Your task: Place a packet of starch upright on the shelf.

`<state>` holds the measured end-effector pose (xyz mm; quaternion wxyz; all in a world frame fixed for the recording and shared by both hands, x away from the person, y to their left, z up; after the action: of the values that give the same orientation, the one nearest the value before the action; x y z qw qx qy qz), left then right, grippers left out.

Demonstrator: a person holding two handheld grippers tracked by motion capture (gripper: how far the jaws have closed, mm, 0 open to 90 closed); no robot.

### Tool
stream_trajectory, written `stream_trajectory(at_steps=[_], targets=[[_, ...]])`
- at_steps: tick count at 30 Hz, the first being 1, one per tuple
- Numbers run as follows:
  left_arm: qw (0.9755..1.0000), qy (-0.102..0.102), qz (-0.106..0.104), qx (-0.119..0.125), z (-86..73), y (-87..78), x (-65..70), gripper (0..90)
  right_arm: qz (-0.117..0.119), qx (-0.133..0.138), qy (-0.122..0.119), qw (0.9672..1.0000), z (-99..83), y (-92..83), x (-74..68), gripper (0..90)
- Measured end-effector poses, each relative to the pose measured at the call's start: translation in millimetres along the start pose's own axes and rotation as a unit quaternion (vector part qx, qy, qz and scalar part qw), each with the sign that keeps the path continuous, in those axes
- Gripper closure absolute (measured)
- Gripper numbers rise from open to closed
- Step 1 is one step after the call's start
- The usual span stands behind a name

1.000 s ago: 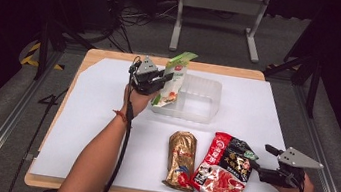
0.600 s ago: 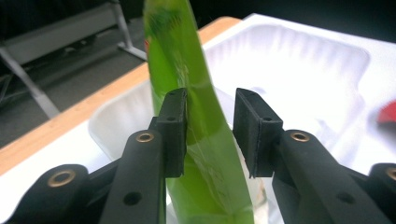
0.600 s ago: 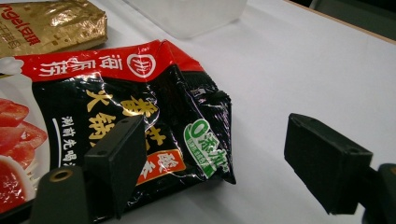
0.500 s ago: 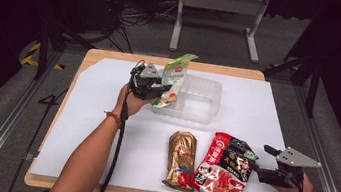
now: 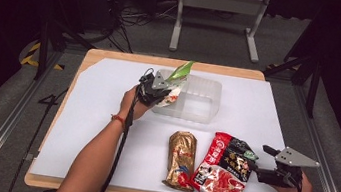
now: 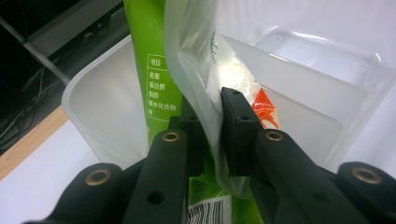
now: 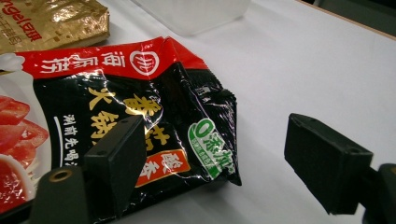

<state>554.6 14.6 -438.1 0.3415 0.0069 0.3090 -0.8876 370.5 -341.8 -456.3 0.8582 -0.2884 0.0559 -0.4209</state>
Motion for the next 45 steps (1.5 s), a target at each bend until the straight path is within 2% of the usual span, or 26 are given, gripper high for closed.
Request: stream_trajectory(at_steps=[3, 5, 6, 7, 9, 13, 15, 16, 17, 19, 23, 25, 26, 29, 32, 34, 36, 38, 40, 41, 44, 45], targets=[[0.9997, -0.017, -0.007, 0.017, -1.2, -4.2, -0.9, 80.7, 0.001, -0.001, -0.001, 1.0, -0.3, 0.1, -0.4, 21.2], [0.9997, -0.015, -0.004, 0.021, -1.3, -6.9, -1.2, 79.7, 0.0, -0.001, -0.001, 1.0, -0.7, 0.1, 0.0, 21.2], [0.9991, -0.024, -0.002, 0.035, -0.2, -14.0, -2.4, 69.4, -0.002, -0.001, 0.0, 1.0, -1.4, -0.7, 1.6, 21.0], [0.9984, -0.032, -0.012, 0.046, 0.5, -19.0, -2.2, 69.3, -0.002, -0.001, 0.002, 1.0, -1.5, -1.3, 2.4, 21.0], [0.998, -0.032, -0.009, 0.053, 0.8, -24.9, -1.6, 69.2, -0.002, 0.0, 0.005, 1.0, -1.4, -1.7, 3.0, 21.0], [0.9982, -0.011, -0.004, 0.059, 0.2, -41.3, 3.3, 61.9, -0.006, 0.004, 0.005, 1.0, 0.0, -3.0, 3.7, 20.9], [0.9974, -0.014, -0.012, 0.07, 0.3, -49.9, 5.9, 61.2, -0.006, 0.004, 0.005, 1.0, 0.5, -3.1, 3.3, 21.0], [0.9971, -0.015, -0.012, 0.073, 0.3, -53.8, 6.9, 57.2, -0.006, 0.004, 0.004, 1.0, 0.7, -3.0, 2.9, 21.0], [0.9965, -0.018, -0.022, 0.078, -0.1, -58.7, 9.8, 55.7, -0.006, 0.003, 0.004, 1.0, 0.7, -2.8, 2.7, 21.0], [0.9958, -0.019, -0.027, 0.085, -1.9, -66.1, 14.3, 53.5, -0.006, 0.003, 0.003, 1.0, 0.6, -2.4, 2.4, 21.0], [0.9949, -0.012, -0.042, 0.09, -7.4, -78.2, 25.0, 50.3, -0.006, 0.003, 0.004, 1.0, 0.2, -2.3, 3.0, 21.0], [0.9942, -0.01, -0.056, 0.091, -10.7, -83.2, 31.8, 50.5, -0.006, 0.003, 0.004, 1.0, 0.4, -2.2, 3.1, 21.0], [0.994, -0.012, -0.06, 0.091, -12.3, -84.5, 34.3, 50.2, -0.006, 0.003, 0.004, 1.0, 0.6, -2.2, 2.8, 21.1], [0.9907, -0.029, -0.09, 0.098, -16.4, -88.2, 42.2, 50.0, -0.006, 0.003, 0.002, 1.0, 1.5, -2.2, 1.7, 21.1], [0.9895, -0.033, -0.105, 0.094, -19.8, -89.4, 47.3, 48.0, -0.006, 0.003, 0.002, 1.0, 1.6, -1.9, 1.3, 21.0], [0.9898, -0.034, -0.107, 0.088, -22.2, -88.7, 50.5, 45.8, -0.005, 0.002, 0.001, 1.0, 1.3, -1.7, 1.1, 21.0], [0.9885, -0.039, -0.119, 0.085, -25.2, -88.3, 54.2, 44.9, -0.005, 0.002, 0.0, 1.0, 1.1, -1.7, 1.1, 20.9], [0.9884, -0.042, -0.128, 0.07, -30.3, -85.0, 60.3, 40.1, -0.005, 0.004, 0.002, 1.0, 1.6, -2.0, 1.3, 20.8], [0.9879, -0.043, -0.134, 0.064, -32.2, -83.3, 63.3, 35.8, -0.005, 0.003, 0.002, 1.0, 1.8, -2.2, 1.3, 20.8], [0.986, -0.052, -0.15, 0.052, -35.9, -78.5, 69.2, 34.4, -0.005, 0.003, 0.002, 1.0, 1.9, -2.1, 1.2, 20.8], [0.9846, -0.055, -0.161, 0.037, -39.6, -72.3, 75.5, 32.0, -0.005, 0.004, 0.0, 1.0, 2.4, -2.0, 0.8, 20.8], [0.9832, -0.06, -0.169, 0.034, -40.6, -69.6, 78.3, 31.2, -0.004, 0.004, -0.001, 1.0, 2.6, -2.0, 0.5, 20.8]])
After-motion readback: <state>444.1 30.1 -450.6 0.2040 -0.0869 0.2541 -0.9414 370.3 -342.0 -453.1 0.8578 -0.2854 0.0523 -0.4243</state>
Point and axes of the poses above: each handheld gripper's, and its own axes: y roughly forward along the jaws, z roughly out of its top, x roughly to its right, the point moved 7 cm from there along y, roughly forward along the jaws
